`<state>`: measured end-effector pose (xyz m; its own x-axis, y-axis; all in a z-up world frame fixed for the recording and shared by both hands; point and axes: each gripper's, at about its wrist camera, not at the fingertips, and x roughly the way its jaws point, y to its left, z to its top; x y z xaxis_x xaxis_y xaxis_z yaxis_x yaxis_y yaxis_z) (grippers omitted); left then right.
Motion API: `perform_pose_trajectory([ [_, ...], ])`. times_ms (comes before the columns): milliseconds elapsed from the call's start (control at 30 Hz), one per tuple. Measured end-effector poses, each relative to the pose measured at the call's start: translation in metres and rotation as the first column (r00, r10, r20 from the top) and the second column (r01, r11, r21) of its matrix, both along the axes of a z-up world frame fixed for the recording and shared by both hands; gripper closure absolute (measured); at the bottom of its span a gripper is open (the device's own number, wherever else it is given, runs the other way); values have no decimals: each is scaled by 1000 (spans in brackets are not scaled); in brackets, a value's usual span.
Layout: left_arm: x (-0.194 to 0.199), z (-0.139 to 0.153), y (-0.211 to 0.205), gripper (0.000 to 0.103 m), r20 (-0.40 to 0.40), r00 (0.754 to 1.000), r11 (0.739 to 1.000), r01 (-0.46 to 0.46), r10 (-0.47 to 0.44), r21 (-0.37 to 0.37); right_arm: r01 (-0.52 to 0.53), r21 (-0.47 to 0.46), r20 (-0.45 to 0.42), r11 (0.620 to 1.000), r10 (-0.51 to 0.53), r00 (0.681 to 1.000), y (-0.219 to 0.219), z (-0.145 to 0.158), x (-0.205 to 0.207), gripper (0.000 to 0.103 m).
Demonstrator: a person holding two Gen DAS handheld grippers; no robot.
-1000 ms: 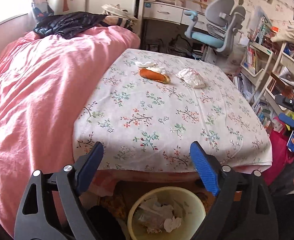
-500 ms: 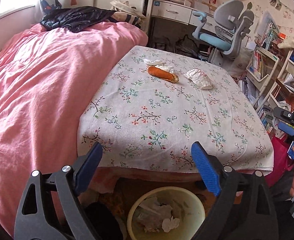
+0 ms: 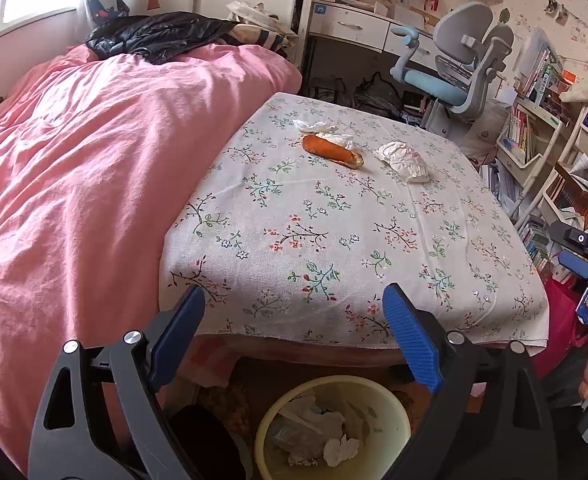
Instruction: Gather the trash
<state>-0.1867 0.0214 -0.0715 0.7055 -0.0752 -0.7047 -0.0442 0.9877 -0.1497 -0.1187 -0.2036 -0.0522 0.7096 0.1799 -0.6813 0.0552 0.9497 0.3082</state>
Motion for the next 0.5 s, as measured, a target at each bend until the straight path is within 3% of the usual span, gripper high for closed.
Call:
perform_pose_trajectory([
  [500,0,-1,1,15,2,1000,1000,-4,4,0,-4,-6,-1,1000,4,1000,2,-2,0,16],
])
